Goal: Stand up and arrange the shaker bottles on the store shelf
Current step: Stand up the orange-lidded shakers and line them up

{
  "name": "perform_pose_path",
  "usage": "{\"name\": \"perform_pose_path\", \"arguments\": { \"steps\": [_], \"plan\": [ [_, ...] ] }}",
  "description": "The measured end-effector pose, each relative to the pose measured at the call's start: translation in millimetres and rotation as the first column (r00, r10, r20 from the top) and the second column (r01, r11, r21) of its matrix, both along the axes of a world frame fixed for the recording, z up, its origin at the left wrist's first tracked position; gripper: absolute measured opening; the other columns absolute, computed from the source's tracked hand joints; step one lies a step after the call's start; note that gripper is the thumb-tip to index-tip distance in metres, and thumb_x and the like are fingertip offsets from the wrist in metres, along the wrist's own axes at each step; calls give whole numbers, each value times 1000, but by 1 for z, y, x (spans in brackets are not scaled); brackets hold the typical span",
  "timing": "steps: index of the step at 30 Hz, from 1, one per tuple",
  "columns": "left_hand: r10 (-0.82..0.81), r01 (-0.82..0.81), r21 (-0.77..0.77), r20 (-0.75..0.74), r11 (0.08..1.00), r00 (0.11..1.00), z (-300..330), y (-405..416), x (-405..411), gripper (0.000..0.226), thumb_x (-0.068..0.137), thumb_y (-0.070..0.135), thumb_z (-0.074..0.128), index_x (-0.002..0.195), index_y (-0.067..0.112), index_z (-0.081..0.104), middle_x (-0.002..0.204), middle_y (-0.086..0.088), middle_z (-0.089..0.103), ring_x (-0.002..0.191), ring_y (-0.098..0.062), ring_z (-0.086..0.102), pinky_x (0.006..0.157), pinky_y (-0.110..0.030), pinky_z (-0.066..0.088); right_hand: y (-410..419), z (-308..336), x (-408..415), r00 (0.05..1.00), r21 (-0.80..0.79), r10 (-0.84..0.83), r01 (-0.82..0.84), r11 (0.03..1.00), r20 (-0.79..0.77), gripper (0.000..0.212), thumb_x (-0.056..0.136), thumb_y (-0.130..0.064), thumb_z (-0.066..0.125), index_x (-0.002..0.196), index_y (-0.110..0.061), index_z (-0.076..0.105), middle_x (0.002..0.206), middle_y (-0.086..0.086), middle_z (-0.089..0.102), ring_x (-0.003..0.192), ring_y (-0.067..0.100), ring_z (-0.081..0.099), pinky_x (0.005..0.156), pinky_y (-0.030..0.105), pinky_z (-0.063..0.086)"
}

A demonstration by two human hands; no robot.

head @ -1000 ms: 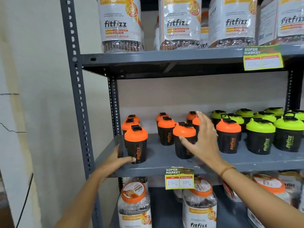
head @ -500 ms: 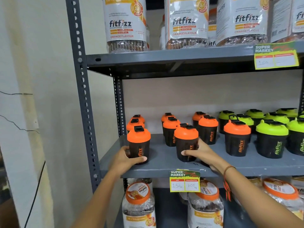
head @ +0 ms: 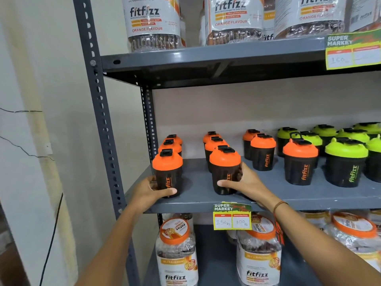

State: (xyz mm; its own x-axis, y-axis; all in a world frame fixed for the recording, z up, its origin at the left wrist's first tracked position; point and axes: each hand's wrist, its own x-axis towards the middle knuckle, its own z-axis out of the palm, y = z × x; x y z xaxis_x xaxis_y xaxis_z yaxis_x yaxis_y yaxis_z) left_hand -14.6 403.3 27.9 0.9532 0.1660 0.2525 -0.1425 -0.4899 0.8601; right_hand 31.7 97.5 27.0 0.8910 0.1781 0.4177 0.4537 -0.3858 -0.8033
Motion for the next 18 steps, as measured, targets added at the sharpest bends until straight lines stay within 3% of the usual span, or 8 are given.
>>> {"name": "perform_pose_path", "arguments": {
  "steps": [3, 7, 14, 18],
  "plan": [
    [4, -4, -13, 11, 1000, 1000, 0, -2, -2, 61, 60, 33, 89, 109, 25, 54, 115, 0, 65, 98, -15, 61, 81, -28, 46, -3, -2, -2, 999, -20, -34, 34, 999, 15, 95, 53, -64, 86, 133, -34, 46, 125, -11, 63, 116, 13, 60, 101, 41, 50],
    [-7, 8, -16, 32, 1000, 999, 0, -4, -2, 59, 62, 31, 88, 109, 25, 53, 117, -2, 65, 94, -13, 60, 72, -22, 44, -2, -2, -4, 997, -53, -65, 67, 996, 36, 98, 53, -65, 85, 135, -30, 44, 127, -7, 62, 117, 15, 60, 102, 44, 50],
    [-15, 15, -11, 27, 1000, 1000, -2, -3, -1, 64, 62, 32, 88, 115, 22, 54, 120, -3, 64, 93, -11, 59, 73, -22, 43, 3, -3, -4, 992, -90, -107, 113, 990, 61, 86, 59, -59, 86, 125, -24, 45, 124, -1, 62, 111, 16, 59, 98, 38, 51],
    [-15, 16, -12, 18, 1000, 1000, -4, -3, 1, 71, 61, 33, 88, 122, 18, 54, 125, -6, 64, 99, -16, 60, 82, -27, 44, 3, -2, -4, 992, -96, -115, 120, 988, 57, 83, 59, -60, 86, 121, -23, 45, 121, -1, 62, 109, 16, 59, 96, 38, 52]
  ]
}}
